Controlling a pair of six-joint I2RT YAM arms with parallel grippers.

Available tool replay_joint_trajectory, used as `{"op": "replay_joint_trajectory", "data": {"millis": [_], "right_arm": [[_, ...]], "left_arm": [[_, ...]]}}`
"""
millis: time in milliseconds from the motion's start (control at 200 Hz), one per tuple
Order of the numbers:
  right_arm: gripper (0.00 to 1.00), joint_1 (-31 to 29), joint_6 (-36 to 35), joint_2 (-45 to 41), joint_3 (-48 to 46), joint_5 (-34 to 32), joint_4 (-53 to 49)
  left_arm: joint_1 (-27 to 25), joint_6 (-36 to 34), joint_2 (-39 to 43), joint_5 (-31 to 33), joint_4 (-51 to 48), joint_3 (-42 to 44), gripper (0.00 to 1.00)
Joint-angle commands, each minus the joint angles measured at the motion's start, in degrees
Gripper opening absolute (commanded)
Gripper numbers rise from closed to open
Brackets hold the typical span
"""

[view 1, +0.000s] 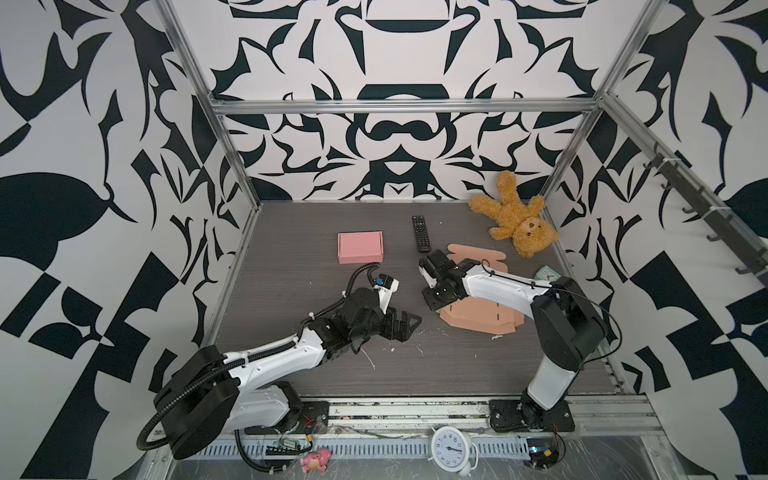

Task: Fold the paper box
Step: 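Move the right gripper to the tan blank's edge while the left withdraws, then grip the tan blank edge with the right gripper and drag it toward the table centre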

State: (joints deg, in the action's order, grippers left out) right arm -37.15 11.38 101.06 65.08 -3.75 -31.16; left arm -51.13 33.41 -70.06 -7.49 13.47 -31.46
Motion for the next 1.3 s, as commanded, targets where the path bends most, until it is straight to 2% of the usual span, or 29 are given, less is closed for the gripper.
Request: {"op": "replay_joint_trajectory", "data": {"millis": [0, 400, 595, 955, 1050, 1200, 1300], "right_arm": [[0.27, -0.5, -0.3, -1.9, 1.2, -2.2, -1.8], [0.19, -0.9, 0.2, -6.7, -1.4, -3.3, -3.5], [0.11, -0.9, 0.5, -10.3, -3.1, -4.1, -5.1], [0.05, -3.5, 2.8, -19.6, -5.8, -3.2, -9.4], [0.04, -5.2, 2.8, -22.5, -5.9, -3.9, -10.0], [0.03, -9.2, 0.0, -24.5, -5.6, -4.3, -9.0], [0.02, -11.9, -2.7, -23.8, -5.5, -3.3, -7.7]], "left_arm": [[-0.2, 0.0, -0.7, 0.9, 0.9, -0.5, 1.00], [-0.2, 1.1, 0.9, 2.5, 0.6, 0.8, 1.00], [-0.1, 0.6, 1.3, 2.9, -1.0, 0.3, 1.00], [0.3, 0.0, 6.6, 8.3, -6.1, 1.4, 0.99], [3.3, 2.4, 7.3, 6.9, -6.7, 2.0, 0.99], [11.8, 5.9, 9.1, -1.7, -5.1, 4.0, 1.00], [17.0, 5.9, 12.4, -5.2, -6.9, 4.2, 1.00]]}}
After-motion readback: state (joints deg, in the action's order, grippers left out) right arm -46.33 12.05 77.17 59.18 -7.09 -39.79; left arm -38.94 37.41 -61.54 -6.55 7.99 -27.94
